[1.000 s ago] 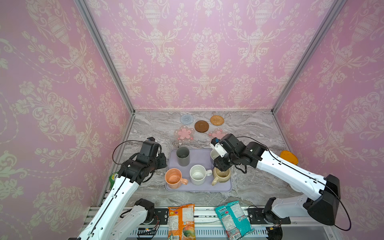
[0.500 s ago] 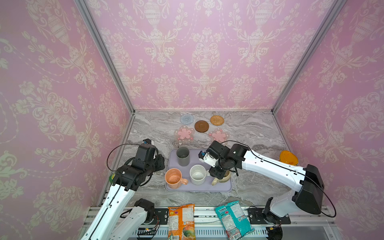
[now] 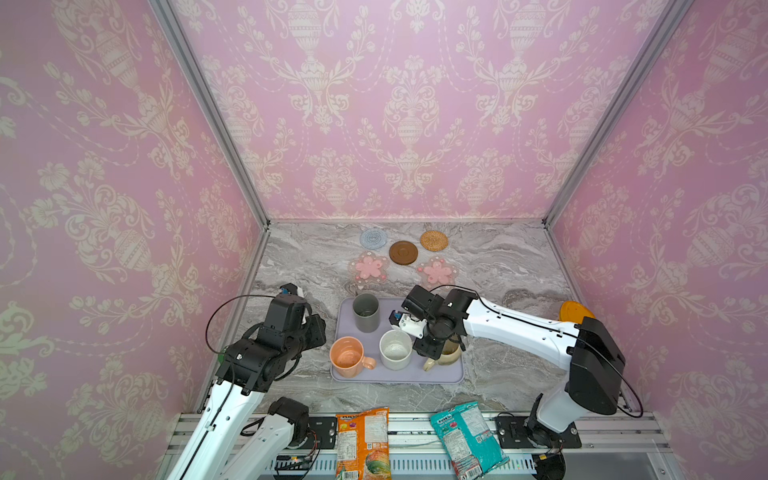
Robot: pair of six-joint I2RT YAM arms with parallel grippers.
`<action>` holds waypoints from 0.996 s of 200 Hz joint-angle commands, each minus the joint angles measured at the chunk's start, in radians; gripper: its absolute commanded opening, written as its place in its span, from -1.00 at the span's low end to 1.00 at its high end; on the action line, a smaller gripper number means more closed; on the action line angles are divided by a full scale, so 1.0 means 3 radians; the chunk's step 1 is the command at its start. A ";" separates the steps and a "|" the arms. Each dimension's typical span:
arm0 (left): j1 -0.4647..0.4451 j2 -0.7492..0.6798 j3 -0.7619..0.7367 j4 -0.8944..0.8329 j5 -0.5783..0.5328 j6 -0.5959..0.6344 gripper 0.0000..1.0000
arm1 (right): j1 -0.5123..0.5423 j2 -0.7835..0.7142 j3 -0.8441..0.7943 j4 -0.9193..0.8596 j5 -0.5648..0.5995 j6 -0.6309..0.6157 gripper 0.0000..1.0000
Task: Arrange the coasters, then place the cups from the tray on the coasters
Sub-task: 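Lower the right gripper onto the white speckled mug on the tray, then close the right gripper on the white speckled mug's rim and lift it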
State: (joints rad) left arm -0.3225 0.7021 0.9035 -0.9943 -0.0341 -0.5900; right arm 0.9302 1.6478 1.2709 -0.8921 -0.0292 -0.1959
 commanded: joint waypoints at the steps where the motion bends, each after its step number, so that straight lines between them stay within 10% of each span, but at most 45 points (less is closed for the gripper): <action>1: 0.0004 -0.0058 -0.0056 -0.0137 -0.0068 -0.0073 -0.11 | 0.0016 0.0068 0.0069 0.0017 -0.0005 -0.0117 -0.06; 199: 0.0001 -0.0043 -0.0097 -0.0045 0.0029 -0.0148 -0.09 | 0.0248 0.0122 -0.0098 0.0192 -0.0390 0.0036 -0.10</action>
State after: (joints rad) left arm -0.3225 0.6872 0.8818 -1.0138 -0.0330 -0.6125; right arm 0.9936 1.7084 1.2671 -0.8570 -0.1020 -0.2096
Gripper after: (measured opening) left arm 0.452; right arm 0.451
